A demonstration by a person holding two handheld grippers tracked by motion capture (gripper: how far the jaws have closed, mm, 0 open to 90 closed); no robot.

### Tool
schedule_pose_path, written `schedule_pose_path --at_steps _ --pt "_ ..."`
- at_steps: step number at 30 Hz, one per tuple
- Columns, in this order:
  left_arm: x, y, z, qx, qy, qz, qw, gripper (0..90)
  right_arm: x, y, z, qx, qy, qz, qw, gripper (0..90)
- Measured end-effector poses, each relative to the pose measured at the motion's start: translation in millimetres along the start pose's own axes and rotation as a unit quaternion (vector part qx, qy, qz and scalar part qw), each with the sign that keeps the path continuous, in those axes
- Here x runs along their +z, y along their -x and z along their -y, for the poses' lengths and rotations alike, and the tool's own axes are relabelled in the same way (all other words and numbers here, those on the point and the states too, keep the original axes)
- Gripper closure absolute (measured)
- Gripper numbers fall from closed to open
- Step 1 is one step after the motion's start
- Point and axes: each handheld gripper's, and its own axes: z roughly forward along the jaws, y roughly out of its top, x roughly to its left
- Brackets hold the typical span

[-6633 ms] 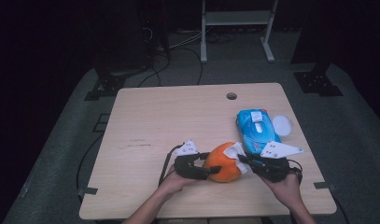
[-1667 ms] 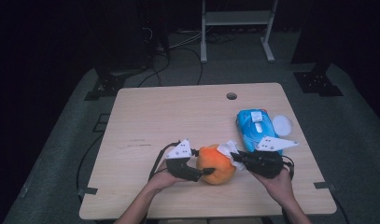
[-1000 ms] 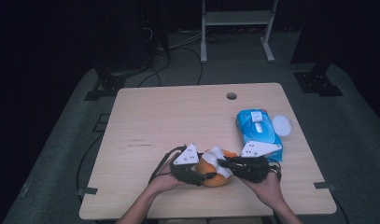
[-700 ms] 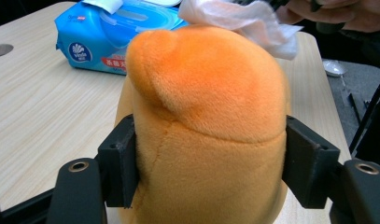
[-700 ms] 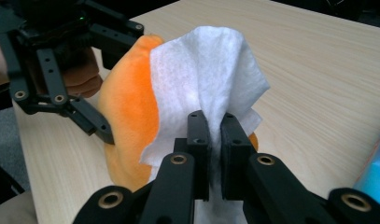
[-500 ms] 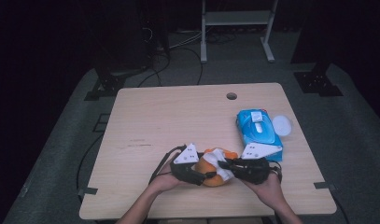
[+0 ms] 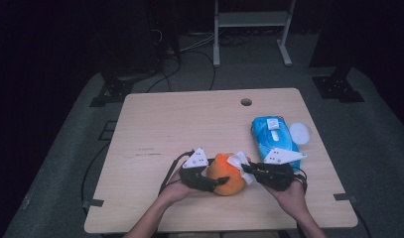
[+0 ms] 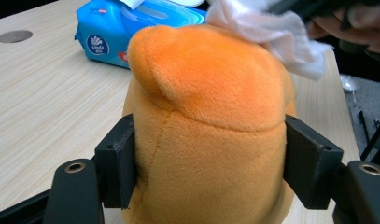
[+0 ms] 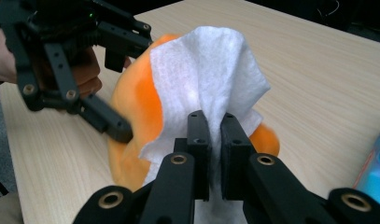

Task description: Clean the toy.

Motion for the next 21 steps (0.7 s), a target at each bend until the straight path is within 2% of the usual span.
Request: schedule_pose_path --at_steps 2,3,4,5,6,8,10,11,12,15,17,18,21 --pt "1.4 1.4 -0.4 -0.002 0.0 -0.005 1.0 29.2 0.8 -8.6 -1.8 -0.015 0.001 -0.002 0.9999 83.8" --pt "3.1 2.5 -0.2 -0.01 0.004 -0.008 0.9999 29.2 1.2 -12.7 -3.3 -0.019 0.002 -0.009 0.9998 83.8" --pt "4.1 3.4 -0.2 -0.01 0.005 -0.008 0.9999 29.2 5.3 -24.5 -8.0 -0.03 0.006 -0.038 0.9988 83.7" --pt "5.2 5.0 -0.2 -0.007 0.006 -0.006 0.9999 29.2 5.3 -24.5 -8.0 -0.03 0.006 -0.038 0.9988 83.7" --pt "6.2 7.9 -0.5 0.008 0.002 -0.004 1.0 29.2 10.6 -33.0 -11.0 -0.052 -0.002 -0.035 0.998 83.8" --pt "5.6 8.9 0.2 0.017 0.002 -0.002 0.9998 29.4 11.4 -33.9 -11.3 -0.053 -0.007 -0.032 0.998 83.9" --pt "4.3 7.2 1.1 0.017 0.002 0.002 0.9998 30.4 9.8 -26.0 -10.6 -0.038 -0.001 -0.036 0.9986 83.9" --pt "4.1 7.0 1.5 0.018 0.002 0.004 0.9998 30.7 6.0 -18.9 -10.0 -0.028 0.005 -0.026 0.9992 83.8" --pt "3.9 7.2 1.8 0.021 0.002 0.006 0.9998 30.7 6.0 -18.9 -10.0 -0.028 0.005 -0.026 0.9992 83.8" --pt "3.9 10.1 1.5 0.041 -0.002 0.013 0.9991 30.7 -0.5 0.2 -6.0 -0.01 0.004 0.006 0.9999 83.8" --pt "5.9 15.4 -0.3 0.059 -0.009 0.015 0.9981 30.6 -1.7 8.8 -2.9 0.017 -0.002 -0.003 0.9999 83.8" --pt "6.9 17.8 -1.4 0.07 -0.014 0.015 0.9973 30.6 -2.0 8.9 -2.2 0.023 -0.001 -0.009 0.9997 83.8" --pt "9.0 25.9 -2.2 0.1 -0.022 0.019 0.9946 30.4 -1.3 -1.9 -6.3 0.009 0.007 -0.014 0.9998 83.8"
